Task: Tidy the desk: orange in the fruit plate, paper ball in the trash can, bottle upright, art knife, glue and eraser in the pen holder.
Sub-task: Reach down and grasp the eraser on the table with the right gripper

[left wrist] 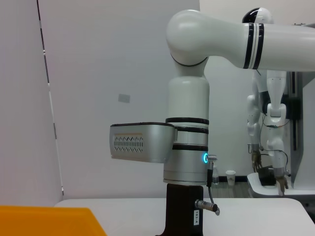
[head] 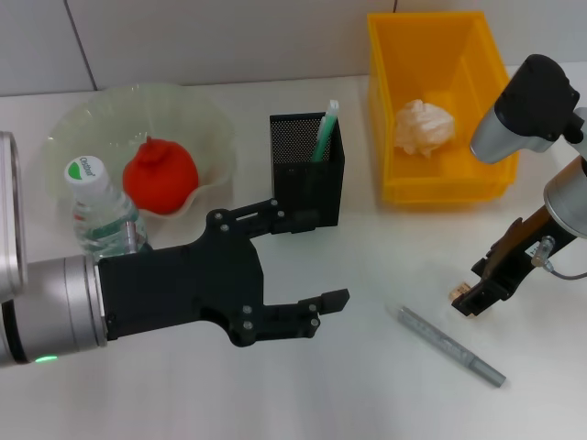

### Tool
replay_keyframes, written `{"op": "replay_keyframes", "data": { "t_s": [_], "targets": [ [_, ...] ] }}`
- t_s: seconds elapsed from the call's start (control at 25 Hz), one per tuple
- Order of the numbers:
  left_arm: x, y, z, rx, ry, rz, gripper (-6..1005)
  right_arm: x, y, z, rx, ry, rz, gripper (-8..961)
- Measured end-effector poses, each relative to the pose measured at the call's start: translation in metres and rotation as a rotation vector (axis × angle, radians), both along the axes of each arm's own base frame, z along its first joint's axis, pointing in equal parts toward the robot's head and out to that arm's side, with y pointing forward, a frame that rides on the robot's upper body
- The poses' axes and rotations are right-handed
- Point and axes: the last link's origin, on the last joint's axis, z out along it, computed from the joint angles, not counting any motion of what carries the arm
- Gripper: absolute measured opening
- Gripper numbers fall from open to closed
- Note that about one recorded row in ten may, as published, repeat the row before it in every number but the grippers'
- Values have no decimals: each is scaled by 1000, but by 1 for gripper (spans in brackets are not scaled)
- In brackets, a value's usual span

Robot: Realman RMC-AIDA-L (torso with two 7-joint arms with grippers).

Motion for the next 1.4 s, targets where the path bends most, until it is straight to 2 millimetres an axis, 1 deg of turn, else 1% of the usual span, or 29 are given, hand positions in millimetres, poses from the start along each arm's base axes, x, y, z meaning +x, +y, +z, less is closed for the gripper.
{"op": "replay_keyframes", "data": {
  "t_s": [0.32, 0.6, 0.96, 1.4],
  "targets": [
    [0, -1, 0, -1, 0, 1, 800, 0, 0, -2, -3, -12, 6, 633],
    [1, 0, 0, -3, -1, -4, 801, 4, -1, -6, -10, -27, -7, 633],
    [1, 0, 0, -3, -1, -7, 800, 5, 1, -6, -1, -37, -1, 633],
    [3, 1, 0, -3, -1, -11, 800, 4, 1, -7, -4, -42, 5, 539]
  ]
}}
